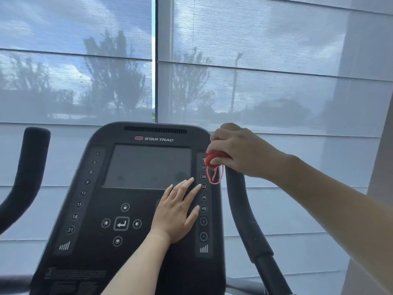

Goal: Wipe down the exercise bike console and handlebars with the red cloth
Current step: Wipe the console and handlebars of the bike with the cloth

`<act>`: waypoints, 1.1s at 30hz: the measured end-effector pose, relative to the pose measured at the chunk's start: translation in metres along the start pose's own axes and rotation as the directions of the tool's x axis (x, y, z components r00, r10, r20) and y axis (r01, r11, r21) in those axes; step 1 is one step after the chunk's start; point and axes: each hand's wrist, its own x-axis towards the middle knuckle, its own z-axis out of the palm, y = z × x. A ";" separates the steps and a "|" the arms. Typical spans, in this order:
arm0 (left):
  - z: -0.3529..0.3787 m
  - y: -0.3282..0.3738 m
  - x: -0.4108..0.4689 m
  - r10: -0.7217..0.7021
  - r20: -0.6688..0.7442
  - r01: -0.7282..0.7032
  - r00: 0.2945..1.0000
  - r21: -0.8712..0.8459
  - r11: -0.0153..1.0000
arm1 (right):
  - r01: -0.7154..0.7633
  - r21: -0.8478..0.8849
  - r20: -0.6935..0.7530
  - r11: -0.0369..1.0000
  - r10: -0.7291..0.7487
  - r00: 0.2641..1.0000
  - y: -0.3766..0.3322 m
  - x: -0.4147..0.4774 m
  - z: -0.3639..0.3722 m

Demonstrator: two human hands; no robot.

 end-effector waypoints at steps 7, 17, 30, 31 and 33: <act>0.003 -0.001 0.000 -0.012 -0.013 0.012 1.000 -0.013 1.000 | -0.075 0.089 -0.227 0.993 0.093 0.969 0.013 -0.031 0.014; 0.003 0.000 -0.001 -0.007 -0.001 0.007 1.000 -0.001 1.000 | 0.031 -0.113 -0.249 0.993 -0.058 0.967 0.003 -0.038 0.024; 0.004 -0.003 0.001 -0.012 -0.022 0.012 1.000 -0.021 1.000 | -0.092 0.661 -0.549 0.744 0.564 0.617 -0.006 -0.044 0.043; 0.004 -0.003 0.001 -0.013 -0.021 0.012 1.000 -0.021 1.000 | -0.093 0.710 -0.491 0.698 0.585 0.646 -0.006 -0.036 0.039; 0.004 -0.002 0.000 -0.013 -0.017 0.012 1.000 -0.012 1.000 | -0.137 0.755 -0.363 0.641 0.583 0.727 -0.009 -0.028 0.038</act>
